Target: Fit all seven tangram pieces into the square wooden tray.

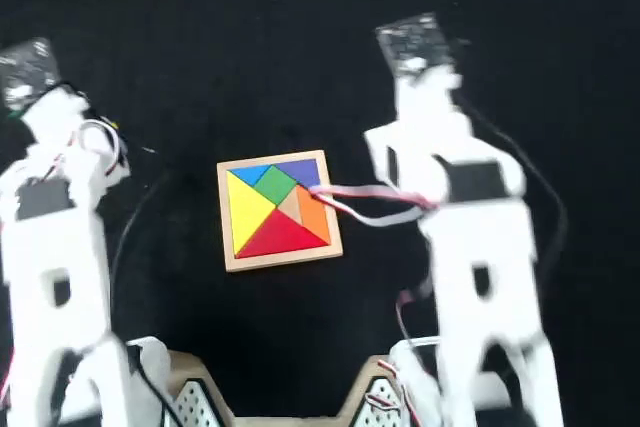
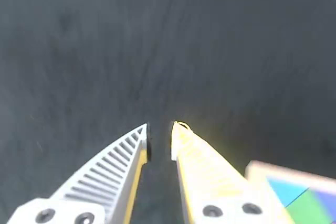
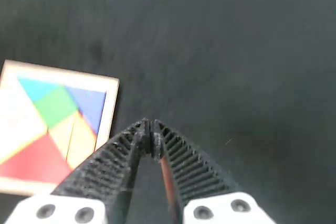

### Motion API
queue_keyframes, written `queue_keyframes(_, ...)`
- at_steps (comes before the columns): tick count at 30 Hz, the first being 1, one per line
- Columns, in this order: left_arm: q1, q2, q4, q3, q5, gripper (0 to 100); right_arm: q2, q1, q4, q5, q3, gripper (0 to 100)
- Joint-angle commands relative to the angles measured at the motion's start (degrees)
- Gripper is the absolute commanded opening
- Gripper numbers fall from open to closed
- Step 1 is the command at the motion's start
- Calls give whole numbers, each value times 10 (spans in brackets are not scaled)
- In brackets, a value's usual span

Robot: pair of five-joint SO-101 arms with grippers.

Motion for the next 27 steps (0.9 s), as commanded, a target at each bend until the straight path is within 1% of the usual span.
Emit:
queue_keyframes(1,-2,-207,17,-24,-7,89,-168,16,2,1,19,11)
queue_keyframes(3,-2,-282,16,19,-7,91,-255,16,2,2,56,11)
queue_keyframes(6,-2,-396,16,116,-7,91,-385,16,-1,2,140,11)
queue_keyframes(12,-2,-657,14,321,-8,91,-658,33,-50,2,349,11)
queue_keyframes(13,-2,-678,2,349,-15,92,-689,37,-63,4,378,11)
queue_keyframes(15,-2,-651,-46,384,-28,91,-679,39,-101,5,421,11)
queue_keyframes(19,2,-583,-167,444,-26,91,-623,55,-207,1,485,11)
queue_keyframes(24,78,-553,-287,550,-34,91,-606,76,-343,1,590,11)
queue_keyframes(26,106,-556,-324,598,-63,88,-606,84,-387,1,635,11)
queue_keyframes(27,114,-546,-323,599,-78,87,-606,85,-404,1,659,11)
